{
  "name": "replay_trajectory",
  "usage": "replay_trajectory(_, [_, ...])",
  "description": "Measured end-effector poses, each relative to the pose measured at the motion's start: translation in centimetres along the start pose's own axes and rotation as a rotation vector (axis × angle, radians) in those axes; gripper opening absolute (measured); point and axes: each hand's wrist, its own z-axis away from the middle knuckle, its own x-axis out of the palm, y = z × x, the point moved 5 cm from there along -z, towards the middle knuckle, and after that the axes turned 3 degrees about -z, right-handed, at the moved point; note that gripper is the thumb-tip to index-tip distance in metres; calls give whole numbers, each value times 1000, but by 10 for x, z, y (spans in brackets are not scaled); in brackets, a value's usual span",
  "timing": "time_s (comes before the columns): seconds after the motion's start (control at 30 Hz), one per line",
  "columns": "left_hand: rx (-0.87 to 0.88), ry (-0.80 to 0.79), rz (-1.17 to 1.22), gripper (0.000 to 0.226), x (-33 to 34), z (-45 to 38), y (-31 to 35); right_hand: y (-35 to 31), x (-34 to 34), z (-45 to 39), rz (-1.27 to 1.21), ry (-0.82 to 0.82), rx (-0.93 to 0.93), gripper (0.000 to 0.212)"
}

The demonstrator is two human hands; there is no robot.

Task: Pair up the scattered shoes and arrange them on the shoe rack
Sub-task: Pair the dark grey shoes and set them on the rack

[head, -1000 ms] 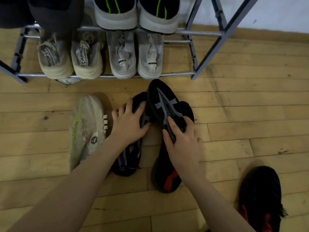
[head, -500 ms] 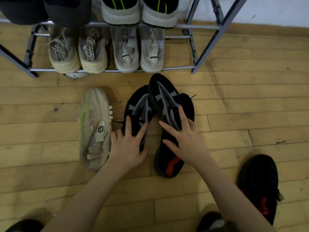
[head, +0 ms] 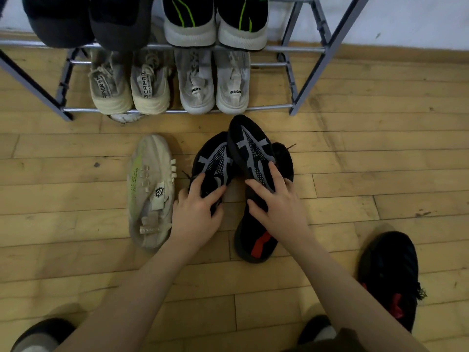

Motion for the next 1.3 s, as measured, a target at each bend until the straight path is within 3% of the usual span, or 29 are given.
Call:
replay_trajectory(0.2, [14, 164, -35, 38, -49, 9, 14, -31, -35, -2, -41, 102, -61, 45])
replay_trajectory(0.4, [-55, 281, -45, 36, -99, 22, 9, -72, -73, -11, -48, 184, -211, 40])
replay_trajectory(0.6, [-180, 381, 16, 36, -164, 35, 7, -117, -121, -23, -72, 130, -257, 40])
replay_trajectory(0.77, [-236, 464, 30, 36, -224, 43, 16, -153, -173, -27, -76, 230, -332, 39])
replay_trajectory(1.1, [-111, 579, 111, 40, -312, 48, 52, -186, -257, -18, -126, 482, -328, 43])
replay_trajectory(1.3, [-69, 558, 159, 42, -347, 8, 66, -169, -291, -44, -109, 525, -247, 43])
